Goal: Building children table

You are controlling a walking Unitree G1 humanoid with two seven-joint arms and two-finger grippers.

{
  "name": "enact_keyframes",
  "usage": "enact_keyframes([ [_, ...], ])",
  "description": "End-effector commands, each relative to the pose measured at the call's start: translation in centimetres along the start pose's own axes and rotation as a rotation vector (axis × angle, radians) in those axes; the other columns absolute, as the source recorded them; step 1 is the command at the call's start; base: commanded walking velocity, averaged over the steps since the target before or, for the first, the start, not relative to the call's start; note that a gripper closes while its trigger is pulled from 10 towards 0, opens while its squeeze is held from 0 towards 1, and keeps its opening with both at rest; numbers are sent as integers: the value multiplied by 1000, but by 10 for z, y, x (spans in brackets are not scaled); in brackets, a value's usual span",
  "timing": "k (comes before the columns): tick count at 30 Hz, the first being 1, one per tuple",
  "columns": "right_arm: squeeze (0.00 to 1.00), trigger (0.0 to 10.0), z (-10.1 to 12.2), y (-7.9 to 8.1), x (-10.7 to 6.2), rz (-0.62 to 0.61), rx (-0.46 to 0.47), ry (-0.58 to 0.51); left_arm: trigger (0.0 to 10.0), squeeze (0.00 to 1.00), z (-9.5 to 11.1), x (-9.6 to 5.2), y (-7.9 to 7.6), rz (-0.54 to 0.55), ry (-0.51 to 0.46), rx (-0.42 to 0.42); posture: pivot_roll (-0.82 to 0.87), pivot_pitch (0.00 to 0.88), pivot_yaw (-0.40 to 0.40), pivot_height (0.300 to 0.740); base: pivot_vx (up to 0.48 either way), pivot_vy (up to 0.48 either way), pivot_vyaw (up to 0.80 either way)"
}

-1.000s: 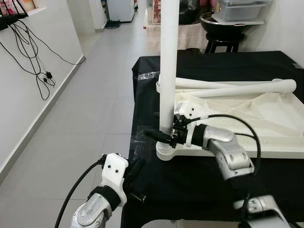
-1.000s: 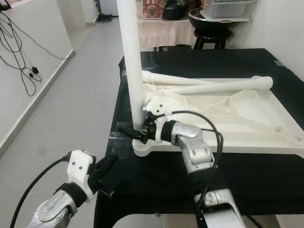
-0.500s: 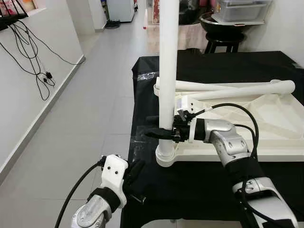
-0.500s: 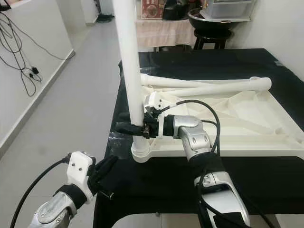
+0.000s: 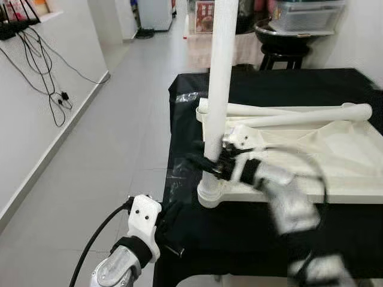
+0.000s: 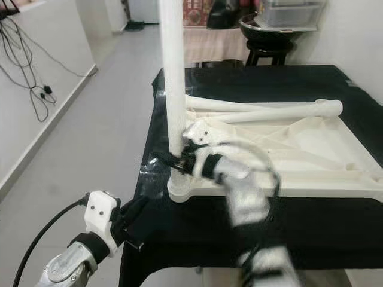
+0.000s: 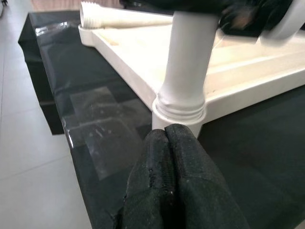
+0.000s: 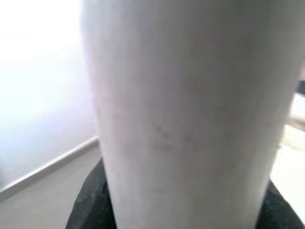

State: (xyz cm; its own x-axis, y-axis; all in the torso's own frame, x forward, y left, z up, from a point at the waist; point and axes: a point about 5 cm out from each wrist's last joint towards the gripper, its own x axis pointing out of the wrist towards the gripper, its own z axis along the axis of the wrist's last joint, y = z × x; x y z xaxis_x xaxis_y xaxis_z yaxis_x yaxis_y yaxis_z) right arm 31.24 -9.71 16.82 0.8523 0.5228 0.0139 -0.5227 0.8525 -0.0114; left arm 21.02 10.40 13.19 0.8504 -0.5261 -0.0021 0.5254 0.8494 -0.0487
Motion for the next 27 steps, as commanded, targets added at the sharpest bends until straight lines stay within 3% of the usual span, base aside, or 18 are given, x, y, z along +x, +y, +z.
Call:
enact_keyframes([
  [1,0,0,-38,-7,-19,-161,71,184,10000,0,0,-2,2,1,11,-4,-15,107,8,740,0,0,0],
  [2,0,0,-37,3,-16,-90,2,181,10000,0,-1,-2,3,-1,12,-2,-18,98,14,740,0,0,0],
  [11,0,0,-33,-1,-4,-65,-24,168,10000,0,-1,1,4,-3,13,-3,-13,89,7,740,0,0,0],
  [12,357,10000,-28,-2,0,-57,-25,142,10000,0,-1,1,5,7,9,-3,-9,84,6,740,0,0,0],
  [13,357,10000,-25,-3,2,-53,-24,123,10000,0,-1,2,5,14,7,-3,-9,84,6,740,0,0,0],
  [14,1000,10000,-14,-2,10,54,24,59,10000,0,-1,2,6,19,5,-2,-7,81,5,740,0,0,0],
  [21,992,10000,6,-4,19,184,16,-16,10000,0,-1,3,6,11,8,-5,-6,73,5,740,0,0,0],
  [22,43,10000,6,-4,21,242,-8,-14,10000,0,-2,4,5,10,8,-5,-2,70,2,740,0,0,0],
  [23,0,10000,6,-4,22,289,-22,-8,10000,0,-2,4,5,9,8,-5,8,67,1,740,0,0,0],
  [24,0,10000,6,-1,21,448,-79,8,10000,0,-2,4,4,12,8,-3,13,64,0,740,0,0,0],
  [27,0,10000,6,-1,21,564,-68,31,10000,0,-3,4,4,14,8,-2,16,63,0,740,0,0,0],
])
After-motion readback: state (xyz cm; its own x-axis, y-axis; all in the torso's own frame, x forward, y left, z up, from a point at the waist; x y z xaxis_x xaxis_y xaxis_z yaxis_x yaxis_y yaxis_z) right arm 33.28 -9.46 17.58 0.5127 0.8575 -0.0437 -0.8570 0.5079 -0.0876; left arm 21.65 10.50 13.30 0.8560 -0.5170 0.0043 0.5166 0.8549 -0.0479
